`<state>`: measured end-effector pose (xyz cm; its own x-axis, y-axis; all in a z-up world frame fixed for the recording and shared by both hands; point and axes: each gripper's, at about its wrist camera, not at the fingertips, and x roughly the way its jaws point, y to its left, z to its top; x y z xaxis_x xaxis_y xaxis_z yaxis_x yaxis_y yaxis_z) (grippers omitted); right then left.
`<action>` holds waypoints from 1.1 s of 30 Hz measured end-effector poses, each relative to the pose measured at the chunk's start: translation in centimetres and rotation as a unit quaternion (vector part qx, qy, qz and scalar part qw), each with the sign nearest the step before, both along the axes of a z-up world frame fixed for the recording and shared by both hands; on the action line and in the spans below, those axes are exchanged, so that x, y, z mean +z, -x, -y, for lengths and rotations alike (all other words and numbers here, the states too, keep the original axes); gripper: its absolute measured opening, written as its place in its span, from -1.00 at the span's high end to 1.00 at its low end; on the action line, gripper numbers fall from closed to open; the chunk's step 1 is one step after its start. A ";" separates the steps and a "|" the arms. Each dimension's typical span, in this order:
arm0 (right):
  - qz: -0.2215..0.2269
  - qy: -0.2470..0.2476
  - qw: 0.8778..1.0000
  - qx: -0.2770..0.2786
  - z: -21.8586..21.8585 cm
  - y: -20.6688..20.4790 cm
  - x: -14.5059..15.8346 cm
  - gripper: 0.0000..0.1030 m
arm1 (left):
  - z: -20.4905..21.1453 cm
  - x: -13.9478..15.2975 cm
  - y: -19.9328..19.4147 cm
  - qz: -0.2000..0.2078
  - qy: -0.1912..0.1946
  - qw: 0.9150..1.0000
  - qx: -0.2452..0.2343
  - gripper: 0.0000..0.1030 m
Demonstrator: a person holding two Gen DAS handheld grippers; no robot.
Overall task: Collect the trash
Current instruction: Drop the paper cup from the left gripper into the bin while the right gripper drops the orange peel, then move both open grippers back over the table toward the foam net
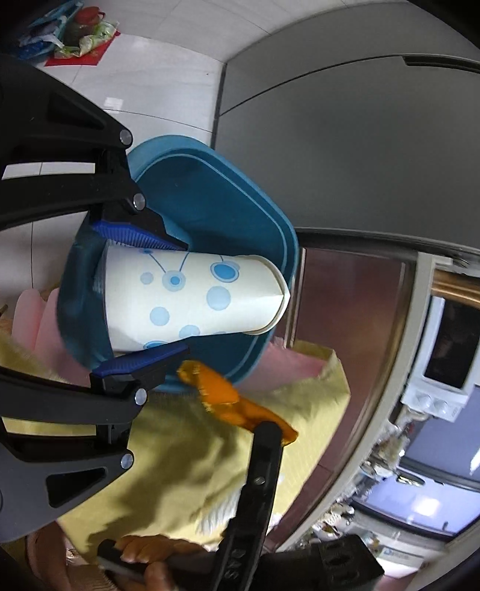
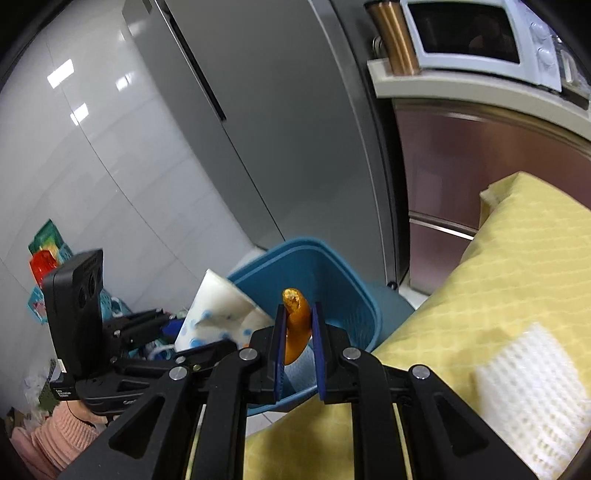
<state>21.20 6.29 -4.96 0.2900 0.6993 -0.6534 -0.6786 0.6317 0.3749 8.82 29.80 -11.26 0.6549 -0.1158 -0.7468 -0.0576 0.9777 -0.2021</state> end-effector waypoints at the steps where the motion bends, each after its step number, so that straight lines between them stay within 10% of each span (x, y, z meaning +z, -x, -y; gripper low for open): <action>1: -0.002 0.005 1.000 0.002 -0.3 0.0 -0.3 0.77 | -0.1 -0.4 -0.2 -0.003 0.000 1.000 0.001 0.05; 13: -0.023 0.024 0.999 -0.001 -1.1 -0.3 -1.9 0.66 | -1.0 -4.8 -4.9 -0.059 0.050 0.997 0.025 -0.14; 33: -0.010 -0.021 1.000 -0.011 3.9 1.7 0.3 0.40 | 2.2 -0.2 1.8 0.035 0.037 0.998 0.023 -0.27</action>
